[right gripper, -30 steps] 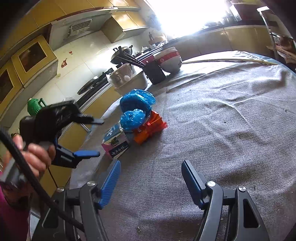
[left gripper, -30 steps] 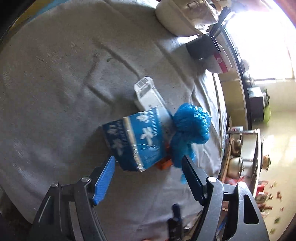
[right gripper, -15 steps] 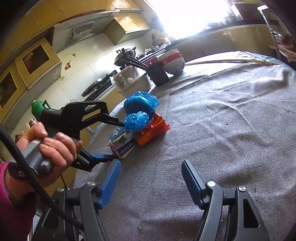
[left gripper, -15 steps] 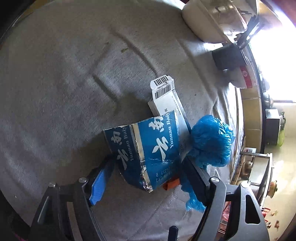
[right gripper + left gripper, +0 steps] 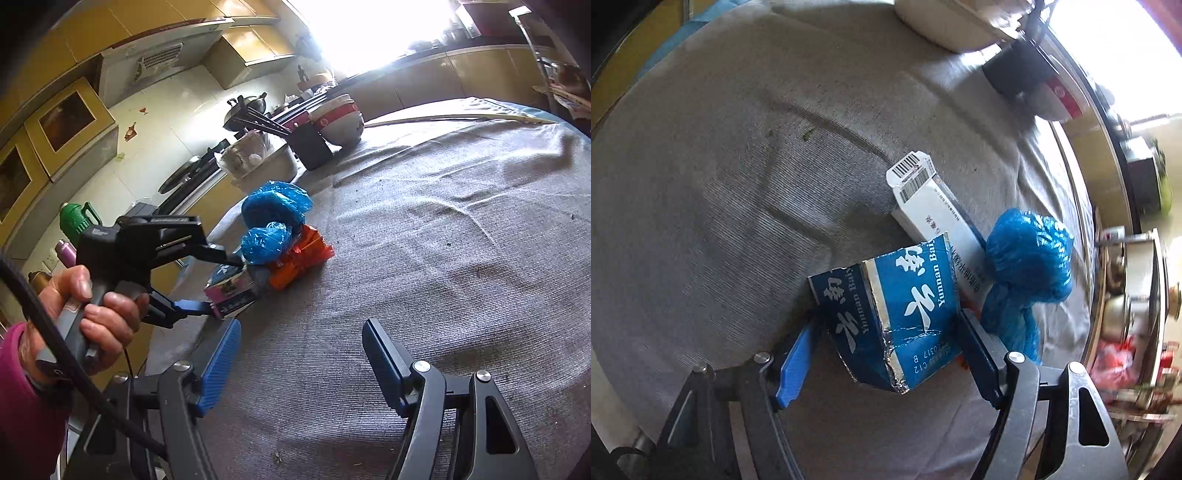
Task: Collect trash
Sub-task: 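Close the left gripper on the blue-and-white milk carton, then grasp the blue plastic bag with the right gripper while the left lifts the milk carton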
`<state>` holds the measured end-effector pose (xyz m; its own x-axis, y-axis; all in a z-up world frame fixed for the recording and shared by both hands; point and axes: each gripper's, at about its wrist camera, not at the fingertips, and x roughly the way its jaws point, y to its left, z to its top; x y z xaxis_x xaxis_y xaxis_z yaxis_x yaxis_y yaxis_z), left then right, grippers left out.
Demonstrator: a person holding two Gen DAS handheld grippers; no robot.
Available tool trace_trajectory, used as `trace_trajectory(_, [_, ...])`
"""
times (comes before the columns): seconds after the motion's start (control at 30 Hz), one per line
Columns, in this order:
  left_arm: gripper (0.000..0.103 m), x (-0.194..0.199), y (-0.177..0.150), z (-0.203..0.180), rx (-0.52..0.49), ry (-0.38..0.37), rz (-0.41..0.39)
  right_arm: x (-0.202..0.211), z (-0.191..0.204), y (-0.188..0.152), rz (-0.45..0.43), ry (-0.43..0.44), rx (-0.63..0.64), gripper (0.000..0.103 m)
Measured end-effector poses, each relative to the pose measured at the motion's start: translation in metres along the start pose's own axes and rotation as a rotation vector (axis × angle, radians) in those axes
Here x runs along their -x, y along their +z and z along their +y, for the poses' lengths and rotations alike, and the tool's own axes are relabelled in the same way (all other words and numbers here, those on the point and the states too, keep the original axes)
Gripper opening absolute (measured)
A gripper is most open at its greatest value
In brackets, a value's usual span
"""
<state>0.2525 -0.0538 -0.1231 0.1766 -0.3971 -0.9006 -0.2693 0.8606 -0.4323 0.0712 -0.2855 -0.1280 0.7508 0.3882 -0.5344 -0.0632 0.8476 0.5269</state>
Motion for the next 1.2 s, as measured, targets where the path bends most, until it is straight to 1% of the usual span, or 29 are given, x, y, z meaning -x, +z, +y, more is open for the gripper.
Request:
trace_trajectory(0.2, [0.075,0.013,-0.005,0.024,-0.096,0.024,0.044,-0.001,-0.001,0.0,0.004,-0.006,-0.005,0.072])
trace_trajectory(0.3, [0.075,0.021,-0.011,0.033,-0.167,0.044,0.065,-0.001,-0.001,0.0,0.009,-0.011,-0.009,0.072])
trace_trajectory(0.47, [0.075,0.027,-0.023,0.037,-0.331,0.038,0.167,-0.003,-0.001,0.0,0.02,-0.018,-0.013,0.072])
trace_trajectory(0.53, [0.074,0.022,-0.027,0.038,-0.389,0.081,0.205,-0.004,-0.001,0.0,0.024,-0.023,-0.014,0.072])
trace_trajectory(0.57, [0.072,0.02,-0.027,0.043,-0.389,0.087,0.208,-0.005,-0.001,0.0,0.029,-0.024,-0.015,0.072])
trace_trajectory(0.6, [0.072,0.02,-0.026,0.047,-0.377,0.062,0.206,-0.006,-0.001,0.0,0.036,-0.027,-0.015,0.072])
trace_trajectory(0.63, [0.072,0.022,-0.026,0.051,-0.356,0.026,0.201,-0.007,-0.001,0.0,0.041,-0.032,-0.015,0.072])
trace_trajectory(0.67, [0.072,0.028,-0.025,0.058,-0.322,-0.028,0.183,-0.007,-0.001,0.0,0.042,-0.034,-0.014,0.071])
trace_trajectory(0.73, [0.073,0.042,-0.028,0.068,-0.287,-0.099,0.139,-0.007,-0.001,0.0,0.038,-0.037,-0.016,0.065])
trace_trajectory(0.77, [0.074,0.051,-0.031,0.075,-0.271,-0.119,0.111,-0.008,-0.001,0.001,0.045,-0.038,-0.021,0.063])
trace_trajectory(0.8, [0.074,0.055,-0.033,0.077,-0.26,-0.127,0.091,-0.011,-0.001,0.003,0.062,-0.047,-0.029,0.061])
trace_trajectory(0.87, [0.074,0.061,-0.04,0.079,-0.232,-0.135,0.053,-0.012,0.004,0.008,0.063,-0.055,-0.012,0.06])
trace_trajectory(0.93, [0.074,0.065,-0.047,0.088,-0.19,-0.152,0.06,-0.011,0.019,0.023,0.044,-0.05,0.024,0.06])
trace_trajectory(1.0, [0.074,0.06,-0.047,0.085,-0.115,-0.181,0.063,-0.013,0.033,0.041,0.025,-0.056,0.058,0.06])
trace_trajectory(1.03, [0.074,0.058,-0.047,0.083,-0.086,-0.178,0.05,-0.015,0.041,0.051,0.02,-0.067,0.076,0.06])
trace_trajectory(1.13, [0.074,0.056,-0.045,0.066,-0.095,-0.149,0.007,-0.026,0.051,0.074,0.023,-0.062,0.07,0.06])
trace_trajectory(1.2, [0.074,0.054,-0.046,0.059,-0.109,-0.127,-0.004,-0.036,0.054,0.09,0.028,-0.063,0.05,0.06])
